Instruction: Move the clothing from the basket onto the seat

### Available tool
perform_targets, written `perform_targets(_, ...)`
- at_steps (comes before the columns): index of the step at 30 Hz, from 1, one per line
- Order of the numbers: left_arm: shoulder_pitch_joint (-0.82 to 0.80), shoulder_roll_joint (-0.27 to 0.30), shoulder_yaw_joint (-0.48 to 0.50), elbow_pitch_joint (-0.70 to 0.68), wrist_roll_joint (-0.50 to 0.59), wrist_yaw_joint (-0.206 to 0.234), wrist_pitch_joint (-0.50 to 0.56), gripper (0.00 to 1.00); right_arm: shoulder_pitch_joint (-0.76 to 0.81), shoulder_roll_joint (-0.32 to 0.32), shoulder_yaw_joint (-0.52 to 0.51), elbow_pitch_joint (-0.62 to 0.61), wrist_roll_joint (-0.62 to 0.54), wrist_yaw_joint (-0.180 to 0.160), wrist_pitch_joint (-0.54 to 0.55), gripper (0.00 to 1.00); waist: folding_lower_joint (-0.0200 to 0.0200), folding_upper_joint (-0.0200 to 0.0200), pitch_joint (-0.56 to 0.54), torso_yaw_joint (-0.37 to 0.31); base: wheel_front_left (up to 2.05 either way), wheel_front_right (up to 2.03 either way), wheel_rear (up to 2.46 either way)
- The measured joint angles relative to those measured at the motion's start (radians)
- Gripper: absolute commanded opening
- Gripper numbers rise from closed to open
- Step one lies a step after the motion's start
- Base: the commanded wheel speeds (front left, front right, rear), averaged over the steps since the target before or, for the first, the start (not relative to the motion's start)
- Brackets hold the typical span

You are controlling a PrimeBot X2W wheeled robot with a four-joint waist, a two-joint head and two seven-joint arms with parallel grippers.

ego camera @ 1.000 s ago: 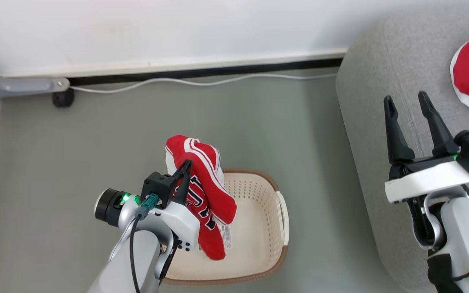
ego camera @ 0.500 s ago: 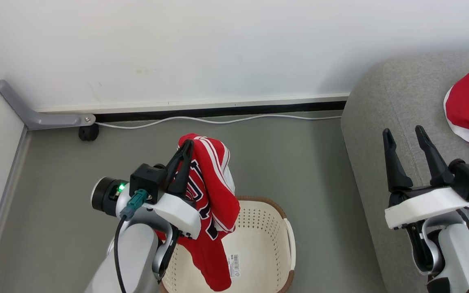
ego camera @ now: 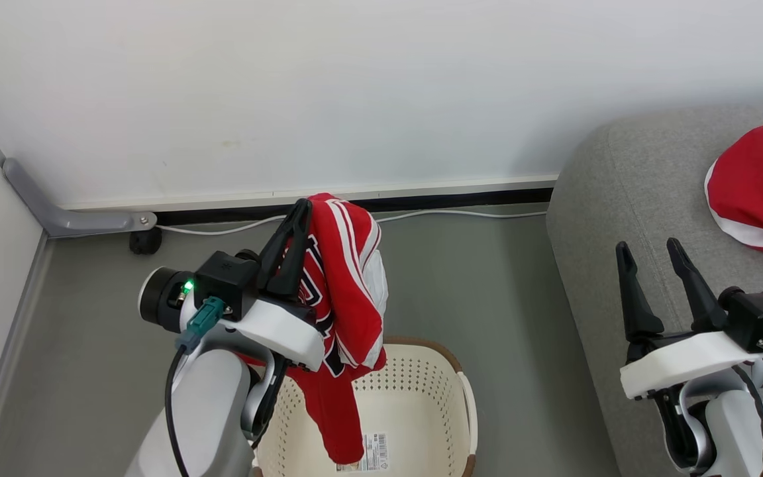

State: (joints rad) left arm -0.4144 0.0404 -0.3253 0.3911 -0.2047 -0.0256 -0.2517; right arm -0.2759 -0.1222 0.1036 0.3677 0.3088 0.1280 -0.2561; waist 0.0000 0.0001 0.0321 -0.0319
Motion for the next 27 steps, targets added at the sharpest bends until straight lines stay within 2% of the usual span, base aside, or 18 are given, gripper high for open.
perform_targets(5, 0.0, 0.001, 0.004, -0.007, 0.0, -0.001, -0.001, 0.0, 0.006, 0.005, 0.006, 0.002, -0.001, 0.0, 0.0, 1.0, 0.0001, 0.0, -0.006, 0.0, 0.0, 0.0, 0.0)
perform_targets(8, 0.0, 0.001, 0.006, -0.008, 0.0, -0.009, -0.001, 0.0, 0.008, 0.005, 0.045, -0.002, 0.001, 0.0, 0.0, 1.0, 0.0001, 0.0, -0.006, 0.001, 0.0, 0.0, 0.0)
perform_targets(11, 0.0, 0.001, 0.007, -0.009, 0.0, -0.009, -0.001, 0.0, 0.007, 0.008, 0.133, -0.028, 0.017, 0.0, 0.0, 1.0, 0.0001, 0.0, -0.004, 0.004, 0.0, 0.0, 0.0)
perform_targets(18, -0.001, 0.001, 0.004, -0.011, 0.0, -0.013, -0.001, 0.0, -0.058, 0.007, 0.418, -0.085, 0.132, 0.0, 0.0, 1.0, 0.0, 0.0, 0.01, 0.018, 0.0, 0.0, 0.0)
perform_targets(19, -0.001, 0.001, 0.004, -0.011, 0.0, -0.013, -0.001, 0.0, -0.058, 0.007, 0.418, -0.085, 0.132, 0.0, 0.0, 1.0, 0.0, 0.0, 0.01, 0.018, 0.0, 0.0, 0.0)
perform_targets(27, -0.005, 0.0, -0.018, -0.011, 0.0, -0.019, -0.004, 0.0, -0.136, 0.0, 0.63, -0.056, 0.238, 0.0, 0.0, 1.0, 0.0, 0.0, 0.021, 0.043, 0.0, 0.0, 0.0)
